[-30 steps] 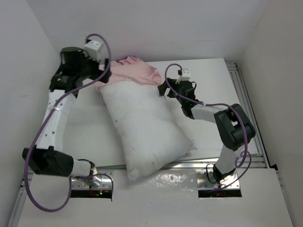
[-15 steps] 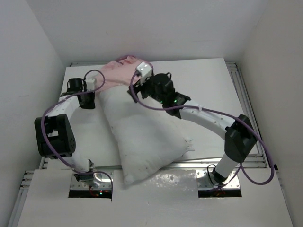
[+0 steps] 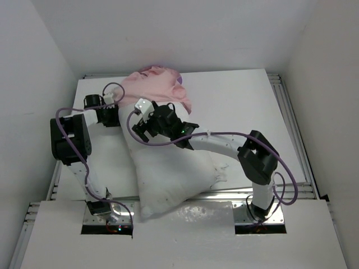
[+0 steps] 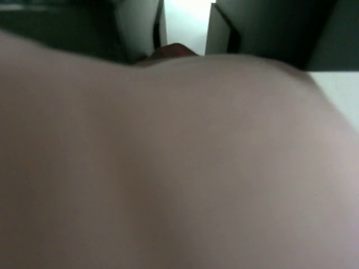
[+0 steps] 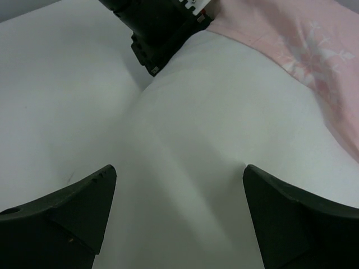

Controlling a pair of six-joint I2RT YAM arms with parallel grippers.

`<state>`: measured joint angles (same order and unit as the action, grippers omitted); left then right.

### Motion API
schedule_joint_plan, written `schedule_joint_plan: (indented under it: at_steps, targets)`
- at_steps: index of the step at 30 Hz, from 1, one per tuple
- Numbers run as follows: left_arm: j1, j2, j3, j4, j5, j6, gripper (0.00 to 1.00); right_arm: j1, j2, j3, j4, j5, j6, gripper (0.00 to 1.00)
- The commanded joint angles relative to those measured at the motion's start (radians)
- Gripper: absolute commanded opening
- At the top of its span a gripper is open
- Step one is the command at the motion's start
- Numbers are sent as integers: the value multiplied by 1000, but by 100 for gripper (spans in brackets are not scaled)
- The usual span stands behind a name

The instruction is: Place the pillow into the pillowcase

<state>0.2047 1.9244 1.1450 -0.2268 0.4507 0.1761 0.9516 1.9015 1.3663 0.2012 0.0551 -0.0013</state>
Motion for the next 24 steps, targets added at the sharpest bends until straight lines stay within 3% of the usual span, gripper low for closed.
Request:
schedule_joint_plan:
  at_steps: [1,5,6,10,13,16,18,19,22,24]
  targets:
    - [-7,10,6,137,63,-90,27,-2,-27,42,55,32,-23,92]
    - [-10,25,7,213,94,-144,30,-4,-18,31,52,28,-28,93]
    - [-10,30,12,256,94,-150,35,-4,-15,28,46,26,-26,93]
    - [-11,51,51,184,63,-126,34,-4,-12,24,21,38,-13,94]
    - [-11,13,59,112,26,-63,32,-2,14,72,-57,199,44,97]
    - [-11,-124,16,72,5,8,33,-25,95,190,-193,328,64,98]
    - [-11,-171,22,28,-39,39,33,-81,151,267,-281,321,108,89]
    - [-10,-188,30,-30,-61,66,33,-108,177,315,-330,309,182,71]
    - [-8,-241,45,-120,-158,109,33,-232,218,295,-326,226,332,44]
    - [-8,-251,35,-152,-179,126,34,-302,209,257,-295,209,368,34]
